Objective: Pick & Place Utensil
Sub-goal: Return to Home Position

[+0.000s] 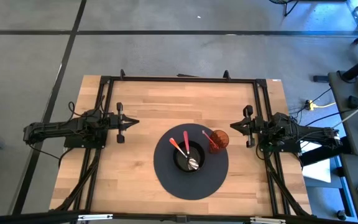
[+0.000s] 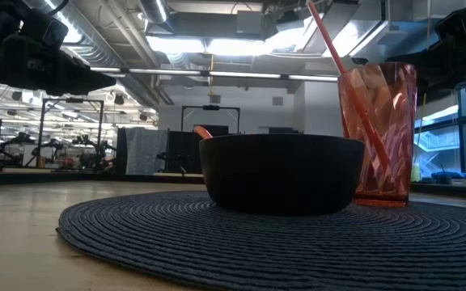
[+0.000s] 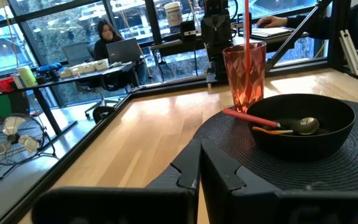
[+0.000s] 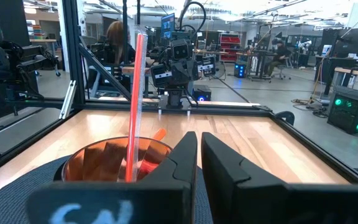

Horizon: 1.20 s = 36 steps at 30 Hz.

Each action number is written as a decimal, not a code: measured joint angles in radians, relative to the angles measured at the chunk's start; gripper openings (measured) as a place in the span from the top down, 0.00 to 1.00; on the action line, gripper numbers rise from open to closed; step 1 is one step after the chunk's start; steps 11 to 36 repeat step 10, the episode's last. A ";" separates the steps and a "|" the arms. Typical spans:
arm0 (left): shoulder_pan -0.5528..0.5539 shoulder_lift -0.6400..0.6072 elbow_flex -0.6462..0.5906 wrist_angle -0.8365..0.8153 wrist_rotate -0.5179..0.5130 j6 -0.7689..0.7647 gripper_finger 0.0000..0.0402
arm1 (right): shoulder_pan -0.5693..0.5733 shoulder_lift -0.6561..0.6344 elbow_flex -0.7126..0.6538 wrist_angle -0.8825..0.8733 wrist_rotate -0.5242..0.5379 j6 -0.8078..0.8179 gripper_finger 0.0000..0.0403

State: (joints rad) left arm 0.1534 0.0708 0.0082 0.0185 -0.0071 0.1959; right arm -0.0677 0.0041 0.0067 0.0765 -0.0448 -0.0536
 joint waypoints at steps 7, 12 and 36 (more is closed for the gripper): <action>0.000 0.000 0.000 0.000 0.000 0.000 0.98 | 0.000 0.000 0.000 0.000 0.000 0.000 0.94; 0.000 0.000 0.000 0.000 0.000 0.000 0.99 | 0.000 0.000 0.000 0.000 0.000 0.000 0.94; 0.000 0.000 0.000 0.000 0.000 0.000 0.99 | 0.000 0.000 0.000 0.000 0.000 0.000 0.94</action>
